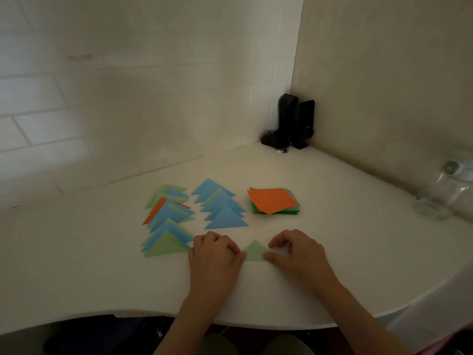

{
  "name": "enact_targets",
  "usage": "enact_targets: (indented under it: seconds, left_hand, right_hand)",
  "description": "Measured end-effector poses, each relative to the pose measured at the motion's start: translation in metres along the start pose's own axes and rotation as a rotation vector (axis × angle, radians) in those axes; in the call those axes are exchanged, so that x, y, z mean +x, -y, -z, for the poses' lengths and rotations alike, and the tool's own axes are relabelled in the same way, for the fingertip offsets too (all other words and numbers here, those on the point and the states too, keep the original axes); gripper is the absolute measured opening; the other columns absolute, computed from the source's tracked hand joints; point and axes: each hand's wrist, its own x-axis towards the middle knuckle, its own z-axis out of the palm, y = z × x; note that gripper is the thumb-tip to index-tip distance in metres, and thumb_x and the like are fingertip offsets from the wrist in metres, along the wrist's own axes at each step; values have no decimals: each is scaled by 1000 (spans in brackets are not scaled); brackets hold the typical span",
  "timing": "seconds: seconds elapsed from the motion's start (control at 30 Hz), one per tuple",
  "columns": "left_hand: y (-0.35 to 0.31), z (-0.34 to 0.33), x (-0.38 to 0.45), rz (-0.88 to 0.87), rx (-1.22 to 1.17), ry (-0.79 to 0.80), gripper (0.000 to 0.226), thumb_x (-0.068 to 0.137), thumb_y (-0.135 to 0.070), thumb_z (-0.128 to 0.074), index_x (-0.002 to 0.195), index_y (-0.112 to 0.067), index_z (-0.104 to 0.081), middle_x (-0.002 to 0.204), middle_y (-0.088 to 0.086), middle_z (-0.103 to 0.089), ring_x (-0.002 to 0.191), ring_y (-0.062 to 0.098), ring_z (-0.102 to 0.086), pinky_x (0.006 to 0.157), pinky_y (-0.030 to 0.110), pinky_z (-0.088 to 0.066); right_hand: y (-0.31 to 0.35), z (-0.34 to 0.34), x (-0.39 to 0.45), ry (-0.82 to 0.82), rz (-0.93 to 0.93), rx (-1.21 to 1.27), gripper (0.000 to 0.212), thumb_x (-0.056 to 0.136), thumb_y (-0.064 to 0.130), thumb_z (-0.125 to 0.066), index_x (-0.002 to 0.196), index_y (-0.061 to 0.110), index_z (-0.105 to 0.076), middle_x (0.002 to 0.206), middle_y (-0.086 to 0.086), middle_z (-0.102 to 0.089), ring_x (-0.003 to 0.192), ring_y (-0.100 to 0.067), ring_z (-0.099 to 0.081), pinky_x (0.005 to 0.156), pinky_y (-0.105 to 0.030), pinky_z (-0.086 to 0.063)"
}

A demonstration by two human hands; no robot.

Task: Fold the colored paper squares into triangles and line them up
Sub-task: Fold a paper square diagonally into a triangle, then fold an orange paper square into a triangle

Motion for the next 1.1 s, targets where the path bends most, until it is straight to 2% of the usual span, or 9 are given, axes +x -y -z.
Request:
enact_targets:
  seconds: [0.07, 0.27, 0.4, 0.5, 0.6, 0.73, 0.9, 1.0, 1.1]
  left_hand:
    - [5, 2, 0, -8, -25, -19, 13, 79, -44, -67, 78, -32, -61, 95, -10, -52, 100, 14, -41, 81, 26, -29]
    - [15, 4, 3, -50, -127, 3, 13, 72, -25, -76, 74, -30, -63, 84, -9, -56, 87, 19, -51, 78, 22, -28]
    - [1, 5, -4, -117, -53, -2, 19, 82, -11, -63, 97, -22, -63, 98, -2, -54, 96, 21, -46, 78, 25, -33]
    - [-21, 3, -13, -125, 7, 15, 26, 91, -21, -52, 117, -21, -50, 114, 0, -46, 104, 17, -38, 81, 24, -34]
    - [-36, 2, -14, -78, 104, 53, 37, 94, -41, -47, 124, -20, -42, 120, 3, -42, 106, 19, -38, 85, 27, -37]
    - [-46, 0, -7, 10, 174, 142, 46, 92, -42, -52, 129, -17, -38, 126, 7, -39, 108, 22, -41, 87, 27, -37]
    - [-38, -2, 2, 38, -55, 174, 28, 88, -28, -62, 113, -19, -53, 111, 2, -58, 101, 19, -52, 81, 27, -38]
    - [-30, -1, -2, 12, -166, 90, 8, 88, -23, -61, 94, -18, -59, 94, -4, -63, 88, 15, -57, 70, 25, -37]
    - [-17, 2, 2, 28, -234, -18, 5, 87, -20, -63, 88, -17, -60, 83, -7, -62, 80, 13, -57, 64, 24, -35]
  right_hand:
    - [-2, 3, 2, 33, -1, 32, 22, 73, 42, -73, 73, 45, -51, 89, 19, -57, 73, 3, -47, 89, -35, -41]
    - [-6, 8, 1, 74, 4, 102, 22, 74, 32, -73, 76, 44, -55, 86, 22, -57, 74, 1, -49, 85, -29, -43]
    - [-4, 5, -5, 47, -6, 83, 22, 76, 33, -71, 75, 45, -53, 87, 21, -55, 76, 1, -49, 89, -31, -41]
    - [-1, 5, -8, 22, -9, 74, 22, 77, 34, -69, 73, 45, -51, 88, 18, -55, 78, -1, -49, 90, -31, -39]
    - [0, 4, -9, 13, 0, 58, 22, 78, 35, -68, 72, 46, -50, 89, 16, -55, 82, -3, -50, 91, -32, -38]
    - [-1, 3, -11, -8, 22, 62, 23, 79, 35, -68, 71, 46, -49, 92, 15, -56, 83, -3, -50, 91, -32, -38]
    - [-4, 2, -13, -26, 51, 51, 23, 79, 36, -67, 72, 45, -47, 93, 13, -57, 84, -4, -50, 89, -32, -39]
    - [-7, -1, -12, -64, 74, 65, 21, 78, 36, -69, 75, 42, -49, 90, 13, -57, 81, -5, -50, 88, -35, -42]
    - [-5, -3, -7, -150, 81, 113, 15, 78, 35, -68, 76, 37, -54, 83, 16, -61, 72, -4, -55, 81, -35, -47]
